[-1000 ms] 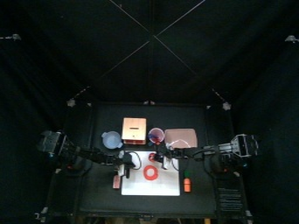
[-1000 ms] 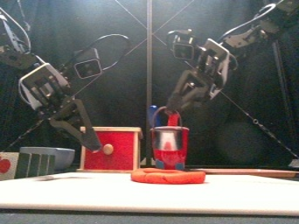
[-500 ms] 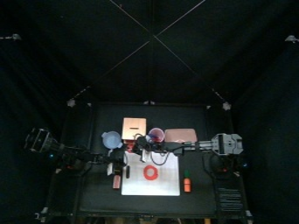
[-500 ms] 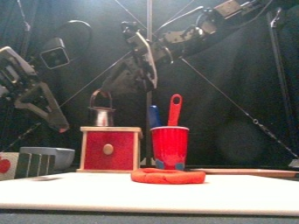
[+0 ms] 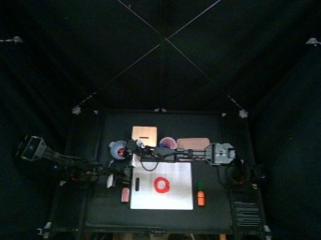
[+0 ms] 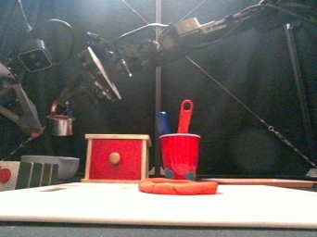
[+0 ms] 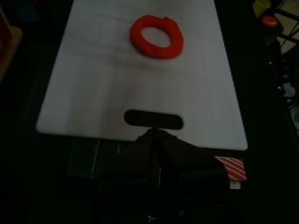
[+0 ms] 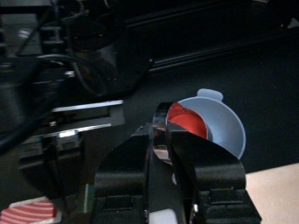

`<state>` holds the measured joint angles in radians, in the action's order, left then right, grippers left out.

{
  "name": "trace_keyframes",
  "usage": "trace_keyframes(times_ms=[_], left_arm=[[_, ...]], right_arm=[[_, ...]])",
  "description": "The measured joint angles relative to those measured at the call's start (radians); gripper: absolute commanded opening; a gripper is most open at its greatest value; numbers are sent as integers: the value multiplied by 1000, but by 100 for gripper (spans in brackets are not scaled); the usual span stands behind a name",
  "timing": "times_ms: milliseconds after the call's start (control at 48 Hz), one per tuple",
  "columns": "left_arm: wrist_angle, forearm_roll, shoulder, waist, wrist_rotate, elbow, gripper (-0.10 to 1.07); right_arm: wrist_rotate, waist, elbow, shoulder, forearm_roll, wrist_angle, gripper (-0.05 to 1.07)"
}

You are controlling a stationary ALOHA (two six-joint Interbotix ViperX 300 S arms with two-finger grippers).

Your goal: Place cookie cutter with dough inside into bowl

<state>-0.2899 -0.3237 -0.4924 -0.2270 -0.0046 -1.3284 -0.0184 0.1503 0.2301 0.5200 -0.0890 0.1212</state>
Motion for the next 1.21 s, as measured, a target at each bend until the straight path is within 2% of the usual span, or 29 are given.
trace_keyframes(times_ms=[250, 604, 958, 1104, 1208], left_arm=[[5, 0, -12, -2, -2, 0, 49], [5, 0, -12, 2, 3, 0, 49], [5, 2, -12, 6, 6, 0, 49], [5, 0, -12, 9, 6, 0, 49], [5, 0, -12, 14, 5, 0, 49]], right_arm=[[-2, 28, 98, 77, 18, 71, 53], [-2, 46, 112, 123, 11, 64, 55], [-3, 46, 118, 129, -9, 43, 78], [-2, 48, 117, 129, -5, 54, 80], [2, 48, 83, 112, 8, 87, 80]])
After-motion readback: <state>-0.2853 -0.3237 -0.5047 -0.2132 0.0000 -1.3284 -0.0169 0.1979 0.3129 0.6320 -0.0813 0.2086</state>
